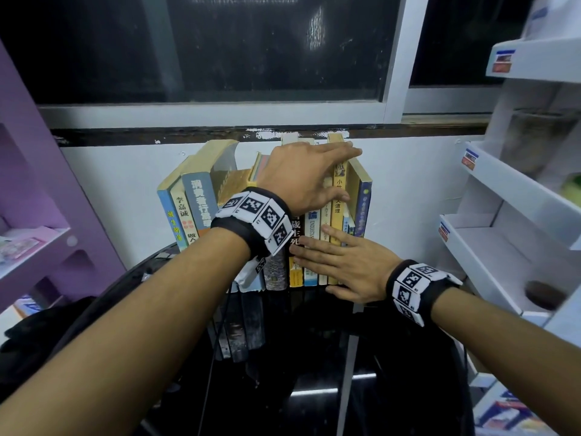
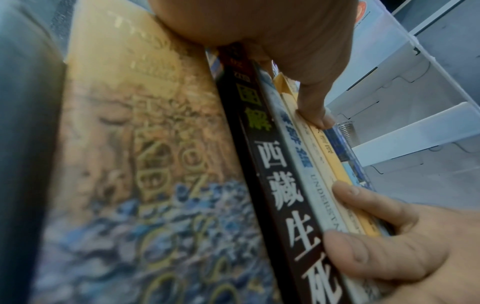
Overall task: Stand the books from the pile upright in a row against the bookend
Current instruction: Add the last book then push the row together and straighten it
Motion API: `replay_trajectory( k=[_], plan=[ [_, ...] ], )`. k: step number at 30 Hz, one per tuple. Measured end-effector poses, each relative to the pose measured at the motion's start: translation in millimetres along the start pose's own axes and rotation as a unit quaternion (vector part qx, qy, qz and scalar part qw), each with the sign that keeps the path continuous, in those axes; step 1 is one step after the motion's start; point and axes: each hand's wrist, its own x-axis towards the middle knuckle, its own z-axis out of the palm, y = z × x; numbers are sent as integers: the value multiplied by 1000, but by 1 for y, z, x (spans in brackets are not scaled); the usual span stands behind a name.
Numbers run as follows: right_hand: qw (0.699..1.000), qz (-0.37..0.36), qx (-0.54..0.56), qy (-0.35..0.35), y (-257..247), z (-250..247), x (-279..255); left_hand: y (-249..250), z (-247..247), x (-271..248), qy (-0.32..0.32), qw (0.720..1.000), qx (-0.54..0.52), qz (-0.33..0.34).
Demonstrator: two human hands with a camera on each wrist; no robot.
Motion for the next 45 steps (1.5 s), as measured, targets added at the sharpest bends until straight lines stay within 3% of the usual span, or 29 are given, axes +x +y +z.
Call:
replay_trajectory(
  k=[18,27,36,45],
  plan=[
    [999,14,30,-7,-5,-8,0,1,-4,-2,-6,1000,-14,-7],
    [999,-15,44,10,-24,-22,26,-20,-10,-19,35,984,-176,13],
    [998,1,61,6,-27,-19,44,-36,5,-46,38,986,-162,-22],
    [997,25,64,-15,-28,-20,47,-37,6,-43,37,984,-173,-8]
  ],
)
